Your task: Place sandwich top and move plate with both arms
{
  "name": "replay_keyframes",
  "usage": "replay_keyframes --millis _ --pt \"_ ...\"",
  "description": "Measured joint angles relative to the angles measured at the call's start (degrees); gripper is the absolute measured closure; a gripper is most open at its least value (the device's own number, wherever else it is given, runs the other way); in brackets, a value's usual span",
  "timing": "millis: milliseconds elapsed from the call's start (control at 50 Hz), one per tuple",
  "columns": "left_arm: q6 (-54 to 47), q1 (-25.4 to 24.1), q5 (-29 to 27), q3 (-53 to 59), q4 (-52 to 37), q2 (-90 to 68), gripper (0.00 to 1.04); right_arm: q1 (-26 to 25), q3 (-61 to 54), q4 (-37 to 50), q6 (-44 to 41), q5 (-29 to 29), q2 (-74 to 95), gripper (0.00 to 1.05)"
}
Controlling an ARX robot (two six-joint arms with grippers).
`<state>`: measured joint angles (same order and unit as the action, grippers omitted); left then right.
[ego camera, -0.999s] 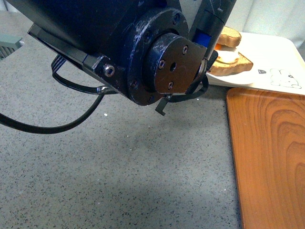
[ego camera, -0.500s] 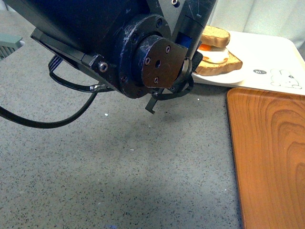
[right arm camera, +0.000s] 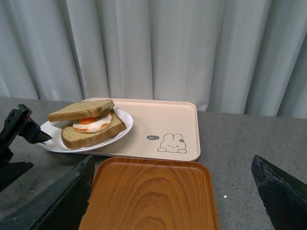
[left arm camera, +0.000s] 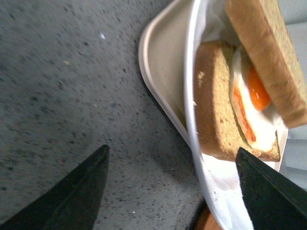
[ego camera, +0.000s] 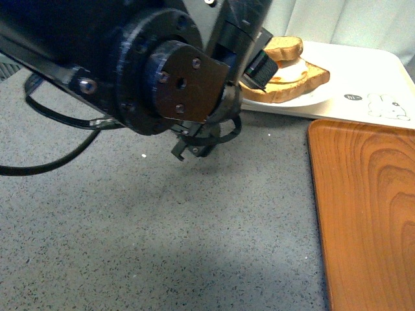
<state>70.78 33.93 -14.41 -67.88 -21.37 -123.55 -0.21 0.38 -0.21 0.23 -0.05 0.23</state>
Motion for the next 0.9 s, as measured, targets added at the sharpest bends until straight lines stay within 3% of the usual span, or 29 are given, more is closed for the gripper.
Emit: replay_keyframes --millis 160,559,639,719,799,899 --pt "-3.0 -2.5 0.9 5.3 -0.5 4.0 0.05 0.0 0.0 0.0 0.0 0.0 0.0 0.09" --pt "-10.6 -10.7 -0.1 25.0 -4.8 22.7 0.07 0.0 0.0 0.0 0.0 0.0 0.0 0.09" --pt "-24.3 -12.5 -4.9 32.9 -24.3 23.7 0.2 0.0 0.0 0.0 0.0 0.0 0.0 0.09" --pt "-47.2 -16.1 -2.3 44.6 -42.1 30.9 0.37 0.0 0.0 0.0 0.0 0.0 0.0 0.09" --pt "-60.2 -19.6 0.4 51.7 -44.5 41.5 0.53 0.0 0.0 0.0 0.0 0.0 0.0 0.09" --pt "-65.6 -23.1 4.6 58.2 -41.0 50.4 0.7 0.0 0.0 0.0 0.0 0.0 0.0 0.09"
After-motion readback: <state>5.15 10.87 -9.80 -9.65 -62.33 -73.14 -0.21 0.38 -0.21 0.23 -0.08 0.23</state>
